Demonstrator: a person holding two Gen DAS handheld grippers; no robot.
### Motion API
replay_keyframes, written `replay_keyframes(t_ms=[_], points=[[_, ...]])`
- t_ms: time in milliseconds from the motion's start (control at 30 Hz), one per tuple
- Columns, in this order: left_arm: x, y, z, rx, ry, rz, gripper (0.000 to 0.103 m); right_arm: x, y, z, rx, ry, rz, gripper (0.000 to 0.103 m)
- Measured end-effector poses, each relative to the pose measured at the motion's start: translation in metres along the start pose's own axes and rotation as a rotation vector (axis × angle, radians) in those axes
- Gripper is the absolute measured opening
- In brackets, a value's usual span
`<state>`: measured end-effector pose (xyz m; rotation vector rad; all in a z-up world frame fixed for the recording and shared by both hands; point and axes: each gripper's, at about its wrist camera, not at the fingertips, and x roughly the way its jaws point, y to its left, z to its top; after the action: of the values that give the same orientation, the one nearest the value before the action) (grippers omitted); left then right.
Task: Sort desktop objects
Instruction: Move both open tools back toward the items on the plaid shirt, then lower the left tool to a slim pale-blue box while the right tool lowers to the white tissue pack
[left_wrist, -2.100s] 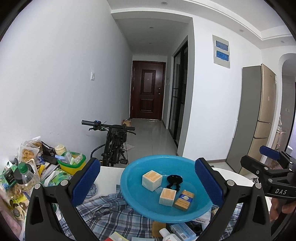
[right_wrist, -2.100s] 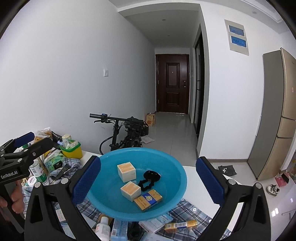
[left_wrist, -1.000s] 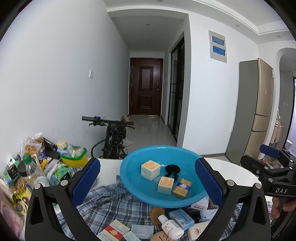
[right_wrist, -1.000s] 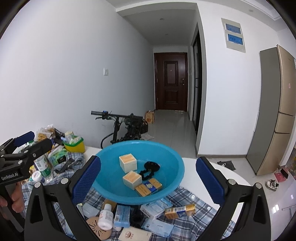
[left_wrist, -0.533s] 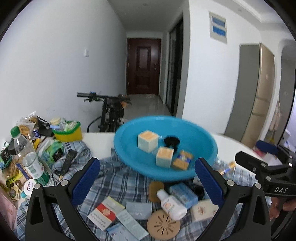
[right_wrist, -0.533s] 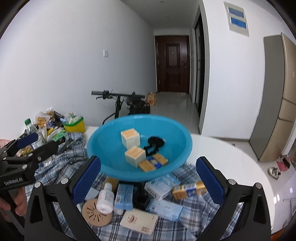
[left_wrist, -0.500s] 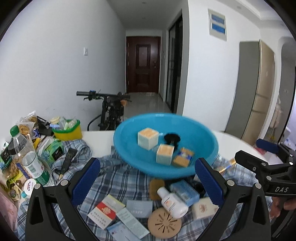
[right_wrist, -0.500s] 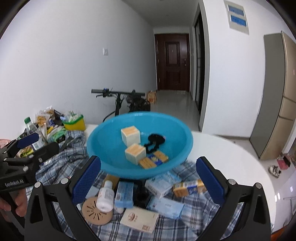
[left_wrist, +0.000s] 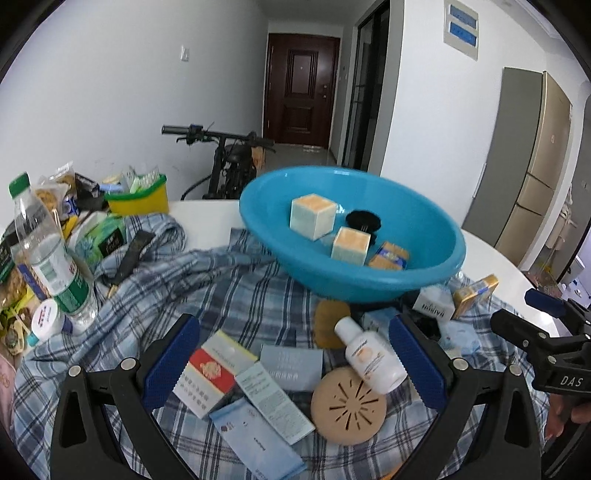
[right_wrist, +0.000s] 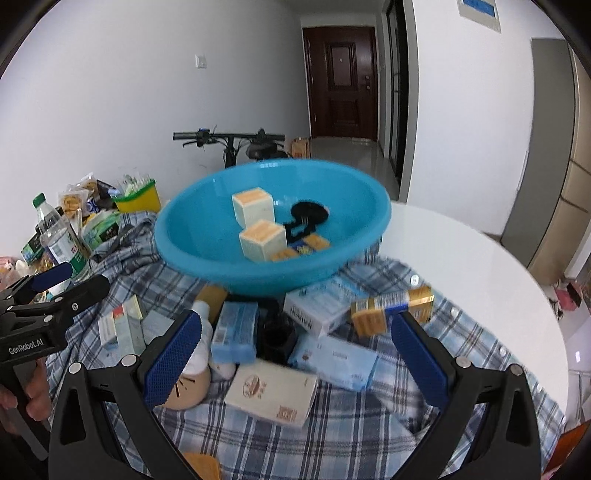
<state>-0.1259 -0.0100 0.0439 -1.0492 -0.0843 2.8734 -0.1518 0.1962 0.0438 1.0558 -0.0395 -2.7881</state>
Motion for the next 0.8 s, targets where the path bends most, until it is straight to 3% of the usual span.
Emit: replay_keyframes(t_ms=[333,800], points=[[0.018,0.000,-0.028,-0.002,0.091,-0.006,0.103,0.023,-0.001,-0.030,0.013,0.093,-0.005,0.102],[0.025,0.002,-0.040,-0.005,0.122,-0.002,0.103,0.047,0.009,-0.055,0.010,0.181,-0.002,0.102]])
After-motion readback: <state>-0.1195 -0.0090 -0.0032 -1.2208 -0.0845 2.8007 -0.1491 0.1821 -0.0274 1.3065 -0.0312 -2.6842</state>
